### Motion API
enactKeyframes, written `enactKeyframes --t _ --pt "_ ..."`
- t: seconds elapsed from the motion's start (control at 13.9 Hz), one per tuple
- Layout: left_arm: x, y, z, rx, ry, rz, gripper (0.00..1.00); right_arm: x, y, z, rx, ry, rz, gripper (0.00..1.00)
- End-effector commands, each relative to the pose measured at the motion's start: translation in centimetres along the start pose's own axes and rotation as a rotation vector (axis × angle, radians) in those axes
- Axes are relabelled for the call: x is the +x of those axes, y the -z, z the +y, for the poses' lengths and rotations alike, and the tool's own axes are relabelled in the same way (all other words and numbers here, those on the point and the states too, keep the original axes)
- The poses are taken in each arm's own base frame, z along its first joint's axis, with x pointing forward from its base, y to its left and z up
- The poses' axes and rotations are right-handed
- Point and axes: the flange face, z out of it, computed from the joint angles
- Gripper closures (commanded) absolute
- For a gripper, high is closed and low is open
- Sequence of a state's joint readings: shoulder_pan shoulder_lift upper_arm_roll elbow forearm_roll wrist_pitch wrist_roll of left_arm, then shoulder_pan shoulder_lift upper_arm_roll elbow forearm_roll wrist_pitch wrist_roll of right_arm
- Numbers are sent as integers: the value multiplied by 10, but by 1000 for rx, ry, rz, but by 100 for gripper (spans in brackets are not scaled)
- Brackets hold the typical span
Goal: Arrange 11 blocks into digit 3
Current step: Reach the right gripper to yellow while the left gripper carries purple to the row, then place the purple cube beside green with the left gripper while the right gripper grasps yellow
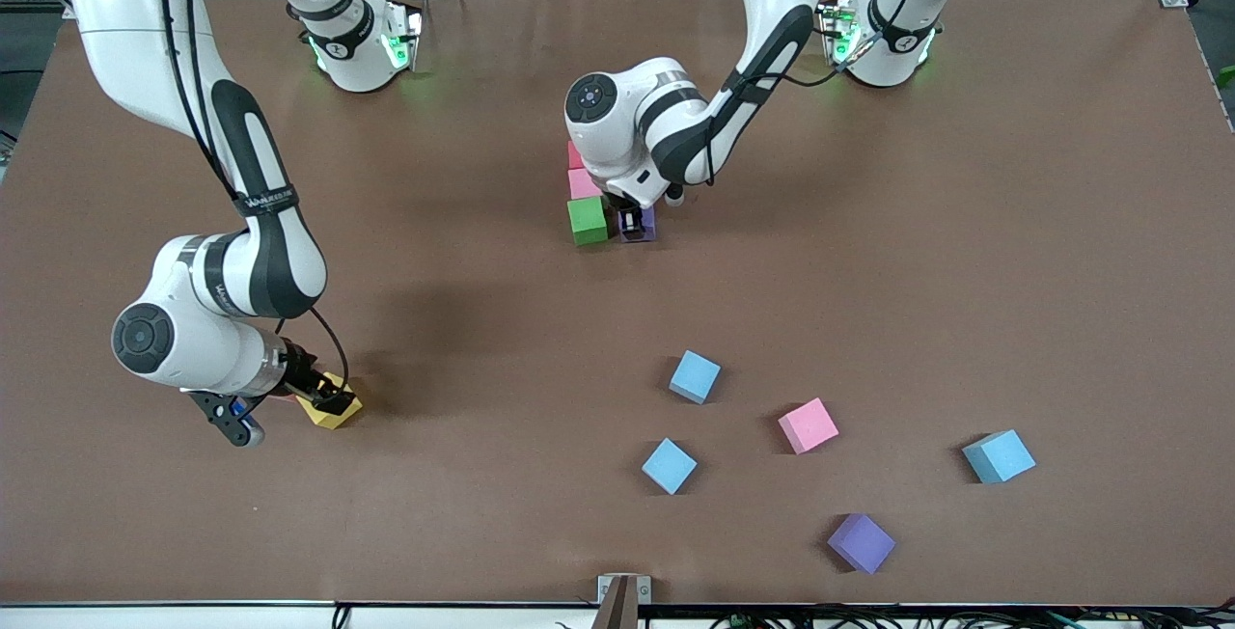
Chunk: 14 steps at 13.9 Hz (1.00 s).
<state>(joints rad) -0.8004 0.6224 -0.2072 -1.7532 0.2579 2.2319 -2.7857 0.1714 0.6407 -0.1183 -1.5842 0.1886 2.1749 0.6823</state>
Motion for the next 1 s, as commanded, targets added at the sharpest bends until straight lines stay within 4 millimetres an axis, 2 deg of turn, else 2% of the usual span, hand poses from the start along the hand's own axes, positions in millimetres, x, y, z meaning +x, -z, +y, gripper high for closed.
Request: enactKeyframes --t 0.0,0.07,0.22,0.57,0.93 --pt "-13 5 -13 -30 171 -28 93 10 -2 2 31 -16 47 0" --pt "-17 3 -18 -31 166 -30 93 15 -5 3 49 -21 76 0" --pt "-19 1 -16 -38 165 -38 93 23 -9 12 52 -42 79 0" --pt "-22 -14 -18 -61 126 -24 93 19 -18 17 36 -44 65 0" --pt "-24 -12 -16 -68 125 -45 93 18 -26 16 31 -55 60 0"
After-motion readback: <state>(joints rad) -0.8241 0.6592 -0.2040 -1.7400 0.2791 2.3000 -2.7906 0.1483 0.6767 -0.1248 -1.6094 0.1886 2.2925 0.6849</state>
